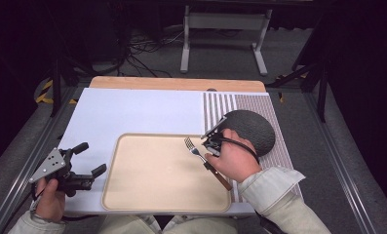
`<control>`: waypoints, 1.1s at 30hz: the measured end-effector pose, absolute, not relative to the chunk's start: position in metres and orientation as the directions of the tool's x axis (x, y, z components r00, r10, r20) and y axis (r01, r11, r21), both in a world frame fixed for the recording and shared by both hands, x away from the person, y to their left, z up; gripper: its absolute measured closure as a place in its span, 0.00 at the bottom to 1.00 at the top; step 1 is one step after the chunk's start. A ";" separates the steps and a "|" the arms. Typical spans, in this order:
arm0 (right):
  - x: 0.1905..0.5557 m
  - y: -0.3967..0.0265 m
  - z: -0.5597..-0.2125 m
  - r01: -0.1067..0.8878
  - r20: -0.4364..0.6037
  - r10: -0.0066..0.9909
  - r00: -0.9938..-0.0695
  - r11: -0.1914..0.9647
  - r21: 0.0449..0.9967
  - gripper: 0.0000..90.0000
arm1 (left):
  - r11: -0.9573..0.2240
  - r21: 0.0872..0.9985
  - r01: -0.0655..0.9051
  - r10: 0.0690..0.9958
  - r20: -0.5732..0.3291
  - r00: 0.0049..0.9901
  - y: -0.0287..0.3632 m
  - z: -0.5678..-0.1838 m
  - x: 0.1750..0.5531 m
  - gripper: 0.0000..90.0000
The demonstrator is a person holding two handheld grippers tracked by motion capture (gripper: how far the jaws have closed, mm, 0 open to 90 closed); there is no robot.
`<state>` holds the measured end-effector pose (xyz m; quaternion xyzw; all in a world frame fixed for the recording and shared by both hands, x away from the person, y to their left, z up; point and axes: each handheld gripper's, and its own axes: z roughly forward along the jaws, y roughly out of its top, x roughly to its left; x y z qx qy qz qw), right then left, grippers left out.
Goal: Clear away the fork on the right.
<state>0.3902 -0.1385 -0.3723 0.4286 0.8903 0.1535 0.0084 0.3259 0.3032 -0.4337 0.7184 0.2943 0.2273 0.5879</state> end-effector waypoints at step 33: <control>0.396 -0.124 -0.408 0.825 0.157 0.811 -0.563 0.541 0.164 0.86 | -0.132 0.979 0.158 0.692 -0.023 0.722 0.303 -0.434 0.326 0.01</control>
